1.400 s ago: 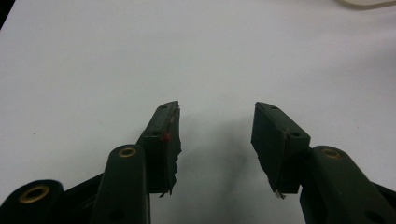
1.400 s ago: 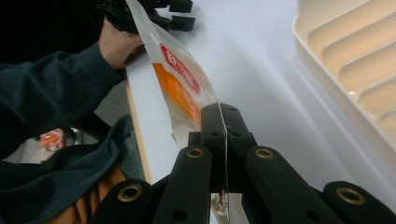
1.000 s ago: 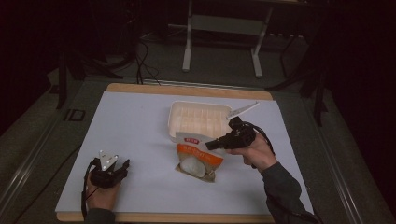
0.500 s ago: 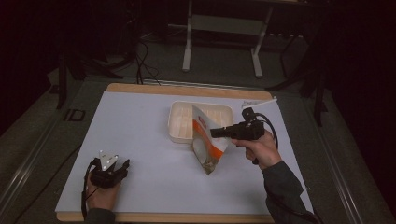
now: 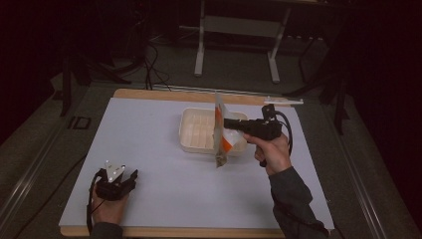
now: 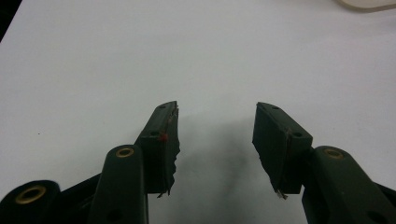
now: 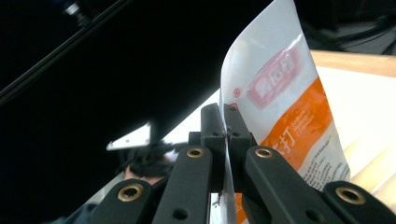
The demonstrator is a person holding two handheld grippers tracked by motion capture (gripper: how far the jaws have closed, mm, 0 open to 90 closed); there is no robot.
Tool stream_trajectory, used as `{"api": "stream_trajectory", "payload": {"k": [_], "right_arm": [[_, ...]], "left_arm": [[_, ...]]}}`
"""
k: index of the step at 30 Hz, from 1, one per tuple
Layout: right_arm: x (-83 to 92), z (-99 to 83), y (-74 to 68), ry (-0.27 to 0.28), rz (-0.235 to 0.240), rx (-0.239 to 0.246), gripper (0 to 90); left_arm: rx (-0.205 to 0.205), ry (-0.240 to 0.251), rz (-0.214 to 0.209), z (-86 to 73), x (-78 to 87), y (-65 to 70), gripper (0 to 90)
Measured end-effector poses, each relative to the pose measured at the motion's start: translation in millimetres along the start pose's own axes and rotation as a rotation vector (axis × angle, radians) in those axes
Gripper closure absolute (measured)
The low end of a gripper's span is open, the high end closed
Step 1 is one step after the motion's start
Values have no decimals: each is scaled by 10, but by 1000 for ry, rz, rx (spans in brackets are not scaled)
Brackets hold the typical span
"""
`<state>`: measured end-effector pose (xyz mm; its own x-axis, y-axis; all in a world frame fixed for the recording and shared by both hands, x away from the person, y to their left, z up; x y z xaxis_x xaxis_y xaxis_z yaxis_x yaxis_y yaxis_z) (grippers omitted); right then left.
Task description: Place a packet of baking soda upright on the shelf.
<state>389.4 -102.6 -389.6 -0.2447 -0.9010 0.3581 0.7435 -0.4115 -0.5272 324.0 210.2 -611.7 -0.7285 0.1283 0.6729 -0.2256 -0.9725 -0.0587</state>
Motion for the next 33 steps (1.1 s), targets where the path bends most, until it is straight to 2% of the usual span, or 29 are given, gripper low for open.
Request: {"api": "stream_trajectory", "payload": {"k": [2,5,6,7,11,18,26,30,33], "right_arm": [[-3,41,29,11,-33,3,900],[-11,85,55,27,-50,-2,900],[-15,106,73,30,-67,1,900],[-34,175,129,57,-97,-14,900],[-67,232,178,85,-111,-30,900],[-168,303,336,118,-171,-49,900],[-208,362,527,149,-236,-60,900],[-222,386,573,160,-243,-59,900],[-241,426,639,179,-272,-57,900]], "left_arm": [[1,0,1,0,-1,1,503],[1,1,0,1,-2,1,503],[2,1,1,1,-3,1,503],[2,1,1,1,-3,1,503],[2,0,0,0,-2,-1,503],[2,1,-1,1,-1,-3,502],[2,0,-1,0,-3,-4,502],[1,-1,-1,0,-3,-4,503],[2,0,-1,0,-3,-4,503]]}}
Point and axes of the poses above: each handheld gripper's, and its own axes: x roughly backward along the jaws, z roughly out of its top, y roughly to its right, the point moved 10 cm from there along -x, roughly forward along the jaws, and after that the axes turned 5 degrees about -y, right-handed, at the moved point
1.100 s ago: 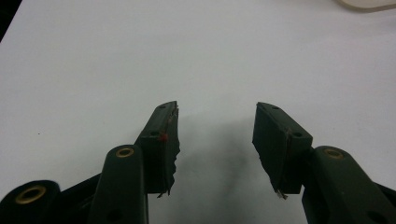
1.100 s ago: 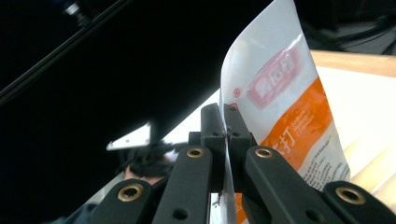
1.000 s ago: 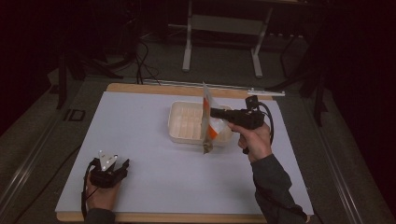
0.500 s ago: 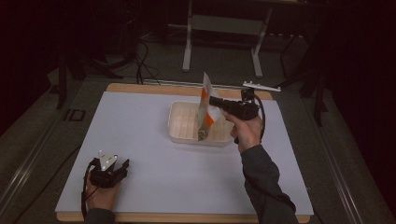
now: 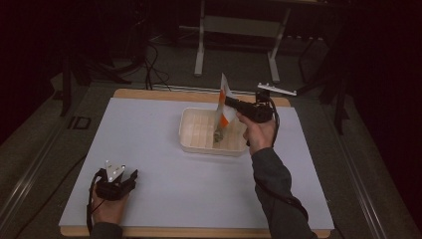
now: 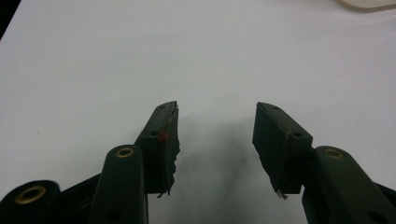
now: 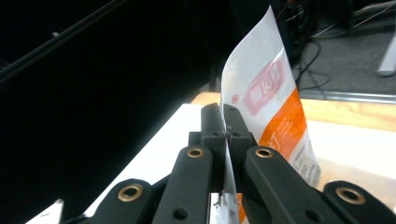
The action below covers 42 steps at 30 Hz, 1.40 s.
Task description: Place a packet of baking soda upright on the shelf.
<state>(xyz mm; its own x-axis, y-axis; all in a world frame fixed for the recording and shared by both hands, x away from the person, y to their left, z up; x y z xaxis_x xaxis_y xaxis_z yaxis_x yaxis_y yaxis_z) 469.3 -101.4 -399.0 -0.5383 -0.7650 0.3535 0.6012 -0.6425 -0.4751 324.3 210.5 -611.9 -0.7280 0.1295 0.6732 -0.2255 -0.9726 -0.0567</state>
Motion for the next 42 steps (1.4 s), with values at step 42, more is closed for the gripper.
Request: {"api": "stream_trajectory", "payload": {"k": [42], "right_arm": [[-258,-445,168,49,-48,91,900]], "left_arm": [[8,3,-4,0,6,0,501]]}}
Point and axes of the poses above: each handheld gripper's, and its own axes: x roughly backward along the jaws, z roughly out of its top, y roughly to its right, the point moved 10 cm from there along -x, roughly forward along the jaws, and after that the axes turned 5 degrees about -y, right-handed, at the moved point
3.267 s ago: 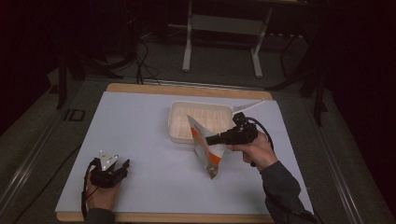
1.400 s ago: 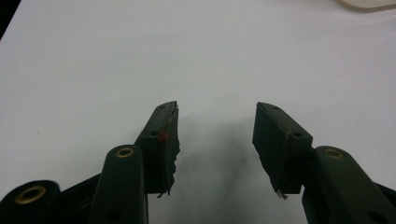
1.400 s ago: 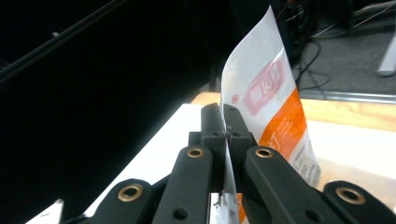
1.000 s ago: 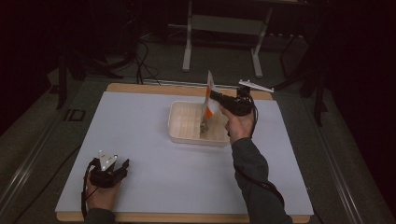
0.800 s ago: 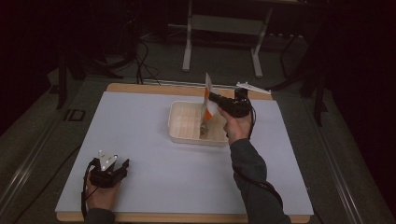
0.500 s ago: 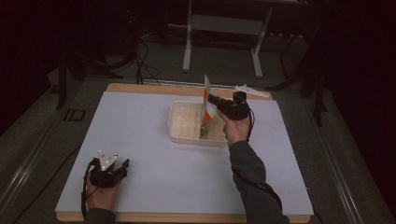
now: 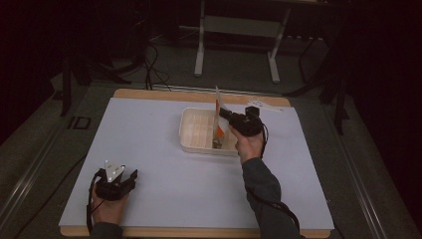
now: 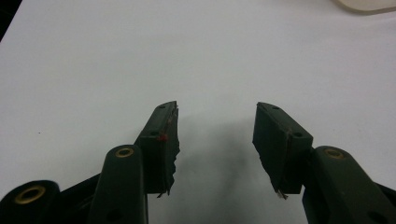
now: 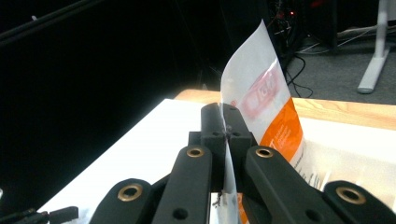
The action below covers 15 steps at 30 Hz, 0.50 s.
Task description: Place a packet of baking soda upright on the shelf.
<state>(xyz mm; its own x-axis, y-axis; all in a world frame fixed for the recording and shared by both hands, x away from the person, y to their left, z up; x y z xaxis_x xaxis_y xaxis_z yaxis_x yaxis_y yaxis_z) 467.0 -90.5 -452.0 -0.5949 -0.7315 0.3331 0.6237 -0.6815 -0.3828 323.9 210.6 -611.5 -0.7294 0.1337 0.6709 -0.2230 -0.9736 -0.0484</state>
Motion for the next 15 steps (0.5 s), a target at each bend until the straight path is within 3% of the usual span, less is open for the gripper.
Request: {"api": "stream_trajectory", "payload": {"k": [5,15], "right_arm": [[39,-68,-13,-2,2,1,900],[25,-220,44,-39,-47,1,900]], "left_arm": [[-2,-1,0,-1,0,0,501],[-1,0,1,0,0,0,500]]}}
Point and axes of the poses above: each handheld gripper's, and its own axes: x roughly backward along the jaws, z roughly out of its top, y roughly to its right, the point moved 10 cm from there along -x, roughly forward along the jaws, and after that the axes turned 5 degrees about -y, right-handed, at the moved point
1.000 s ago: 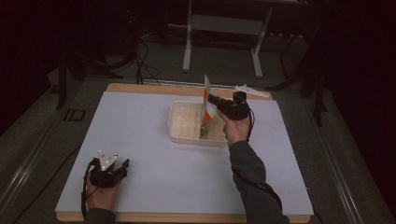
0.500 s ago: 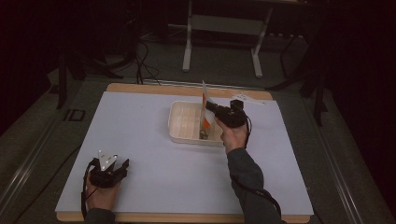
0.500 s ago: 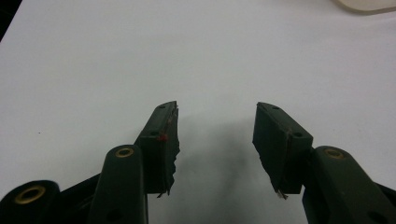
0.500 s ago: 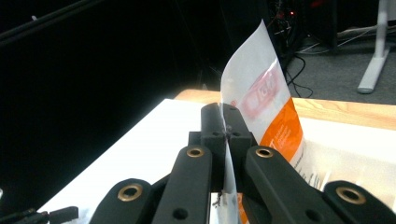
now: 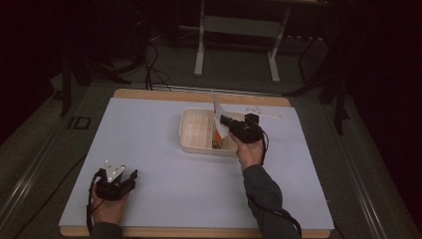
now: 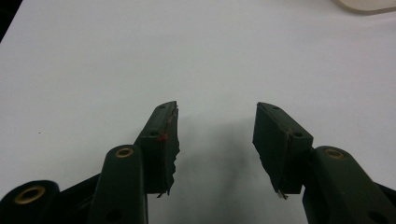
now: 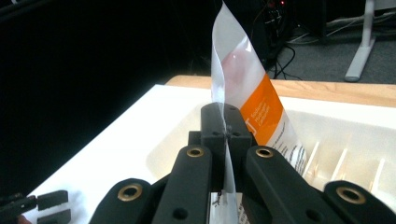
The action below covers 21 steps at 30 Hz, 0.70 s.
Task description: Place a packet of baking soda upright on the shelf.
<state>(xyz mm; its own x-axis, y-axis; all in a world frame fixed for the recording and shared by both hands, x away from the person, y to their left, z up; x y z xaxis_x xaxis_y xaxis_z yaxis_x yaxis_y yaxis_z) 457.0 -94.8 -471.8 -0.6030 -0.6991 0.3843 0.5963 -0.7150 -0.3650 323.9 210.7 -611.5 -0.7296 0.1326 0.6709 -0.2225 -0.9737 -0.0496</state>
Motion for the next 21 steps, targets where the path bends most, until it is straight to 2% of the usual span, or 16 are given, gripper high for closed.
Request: {"api": "stream_trajectory", "payload": {"k": [9,11,12,15,19,21], "right_arm": [[-29,-95,-46,-45,-84,92,900],[-33,-105,-47,-49,-93,99,900],[-34,-108,-54,-52,-115,118,894],[-31,-89,-94,-54,-115,129,863],[-91,-176,-126,-94,-162,204,839],[-134,-234,-113,-112,-173,198,851]], "left_arm": [[-1,-1,0,-1,1,0,500],[0,1,1,1,1,0,500],[0,0,0,0,0,0,500],[0,0,0,0,0,0,500],[1,1,0,1,1,0,500],[1,1,0,0,1,0,500]]}}
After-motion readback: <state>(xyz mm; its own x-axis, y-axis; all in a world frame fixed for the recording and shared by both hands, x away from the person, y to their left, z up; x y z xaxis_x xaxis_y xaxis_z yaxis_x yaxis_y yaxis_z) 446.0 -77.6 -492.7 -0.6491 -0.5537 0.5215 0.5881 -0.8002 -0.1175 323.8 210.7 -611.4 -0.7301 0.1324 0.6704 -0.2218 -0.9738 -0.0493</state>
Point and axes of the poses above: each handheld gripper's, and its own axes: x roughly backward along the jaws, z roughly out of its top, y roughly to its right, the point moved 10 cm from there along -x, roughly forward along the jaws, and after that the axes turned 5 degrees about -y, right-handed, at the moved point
